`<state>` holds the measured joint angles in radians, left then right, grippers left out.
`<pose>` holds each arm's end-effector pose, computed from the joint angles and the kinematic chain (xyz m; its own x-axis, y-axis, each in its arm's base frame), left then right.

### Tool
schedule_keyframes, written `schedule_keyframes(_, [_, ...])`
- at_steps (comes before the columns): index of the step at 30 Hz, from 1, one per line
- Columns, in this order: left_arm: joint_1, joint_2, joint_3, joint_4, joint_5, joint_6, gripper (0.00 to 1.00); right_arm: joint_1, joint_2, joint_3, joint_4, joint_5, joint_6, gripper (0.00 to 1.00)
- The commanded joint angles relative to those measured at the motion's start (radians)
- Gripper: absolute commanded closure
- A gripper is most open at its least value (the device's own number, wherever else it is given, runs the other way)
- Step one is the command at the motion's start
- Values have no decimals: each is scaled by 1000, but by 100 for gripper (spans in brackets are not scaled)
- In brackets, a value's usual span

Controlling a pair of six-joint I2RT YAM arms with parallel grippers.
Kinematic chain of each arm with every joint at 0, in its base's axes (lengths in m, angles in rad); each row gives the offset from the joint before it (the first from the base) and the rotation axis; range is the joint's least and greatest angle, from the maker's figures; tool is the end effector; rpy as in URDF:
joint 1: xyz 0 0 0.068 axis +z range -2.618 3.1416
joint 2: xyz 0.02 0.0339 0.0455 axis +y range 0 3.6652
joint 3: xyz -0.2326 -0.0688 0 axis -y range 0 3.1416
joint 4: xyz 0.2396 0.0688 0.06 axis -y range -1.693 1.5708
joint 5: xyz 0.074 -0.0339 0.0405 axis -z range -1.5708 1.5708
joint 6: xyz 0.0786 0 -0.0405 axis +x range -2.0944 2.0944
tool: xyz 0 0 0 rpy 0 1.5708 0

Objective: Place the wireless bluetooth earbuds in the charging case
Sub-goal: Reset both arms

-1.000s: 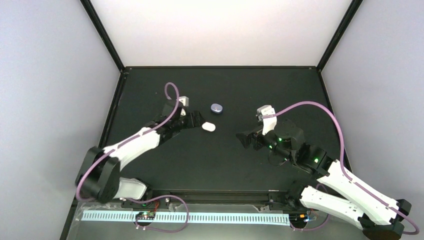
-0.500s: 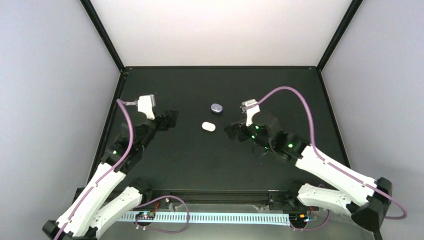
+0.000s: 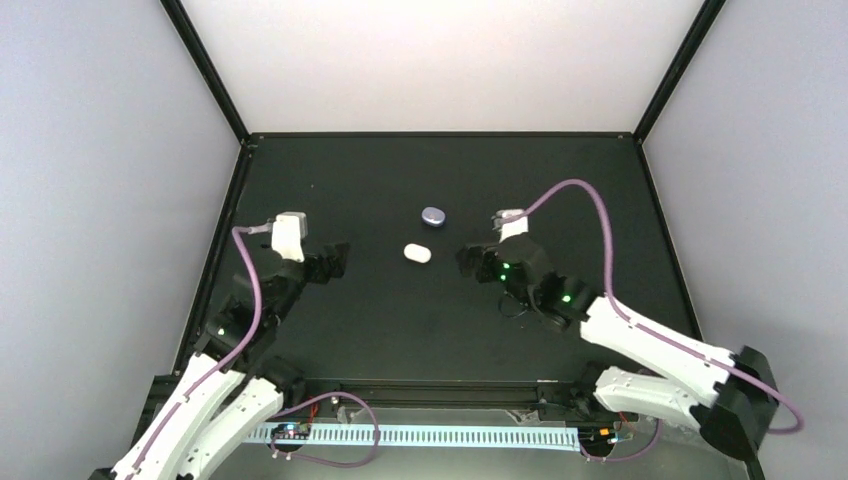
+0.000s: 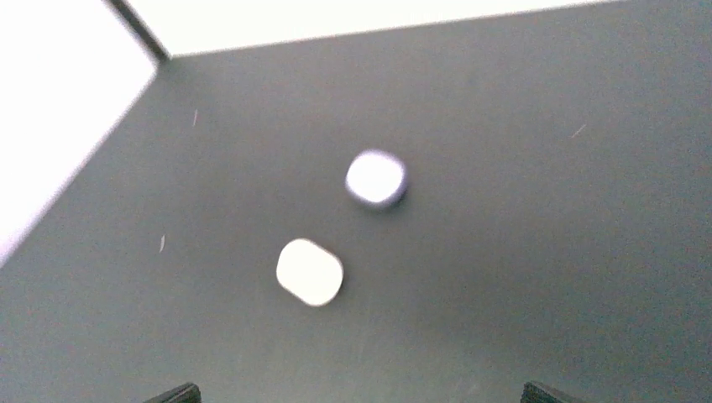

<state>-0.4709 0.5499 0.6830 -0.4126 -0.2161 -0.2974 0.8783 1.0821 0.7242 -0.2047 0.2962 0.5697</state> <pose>0.1824 -0.0740 0.2847 -0.3111 -0.1628 -0.9363 0.1760 0.9583 -0.2251 0.1980 0.2027 0.2116 -0.5988 0.0862 -0.7963 -0.3035 0.8957 0.3251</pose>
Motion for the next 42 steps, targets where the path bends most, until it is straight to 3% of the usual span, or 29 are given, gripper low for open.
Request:
schedule_keyframes(1, [4, -81, -8, 39, -24, 27, 1, -9, -149, 58, 4, 420, -53, 0])
schedule_keyframes(4, [2, -72, -3, 42, -73, -1, 1, -9, -241, 83, -10, 575, -235, 0])
schedule_keyframes(8, [2, -51, -12, 59, -139, -43, 1, -12, -367, 58, -11, 659, -331, 0])
schedule_keyframes(11, [2, -21, -7, 62, -155, -27, 1, -77, -439, 37, -96, 518, -256, 0])
schedule_keyframes(15, [3, 2, -8, 71, -141, 19, 1, -262, -458, 14, -195, 265, -87, 0])
schedule_keyframes(21, [2, 9, -27, 97, -130, 36, 1, -518, -525, -31, -260, 97, 88, 0])
schedule_keyframes(30, [3, 49, -33, 116, -48, 29, 1, -501, -729, -64, -259, 96, -116, 0])
schedule_keyframes(42, [3, 46, -37, 124, -42, 6, 1, -500, -748, -108, -274, 119, -96, 0])
